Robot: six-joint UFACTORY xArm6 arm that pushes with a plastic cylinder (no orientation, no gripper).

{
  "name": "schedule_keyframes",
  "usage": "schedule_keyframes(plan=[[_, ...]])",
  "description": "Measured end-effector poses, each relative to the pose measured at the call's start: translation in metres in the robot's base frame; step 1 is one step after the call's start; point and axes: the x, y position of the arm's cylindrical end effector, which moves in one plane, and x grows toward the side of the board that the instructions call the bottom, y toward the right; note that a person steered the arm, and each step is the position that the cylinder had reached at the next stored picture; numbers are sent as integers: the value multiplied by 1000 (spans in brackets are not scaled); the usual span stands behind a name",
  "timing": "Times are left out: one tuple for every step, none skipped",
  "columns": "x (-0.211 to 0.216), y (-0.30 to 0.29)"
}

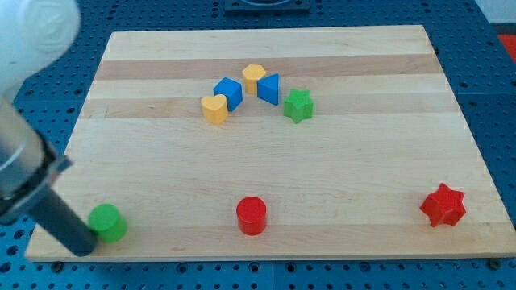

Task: Push the green circle to the bottom of yellow heart

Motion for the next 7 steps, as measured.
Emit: schedule_keyframes(plan=[[-11, 19], [-38, 25], [-69, 28], [-99, 37], [-122, 53], [-138, 75], [-138, 67]])
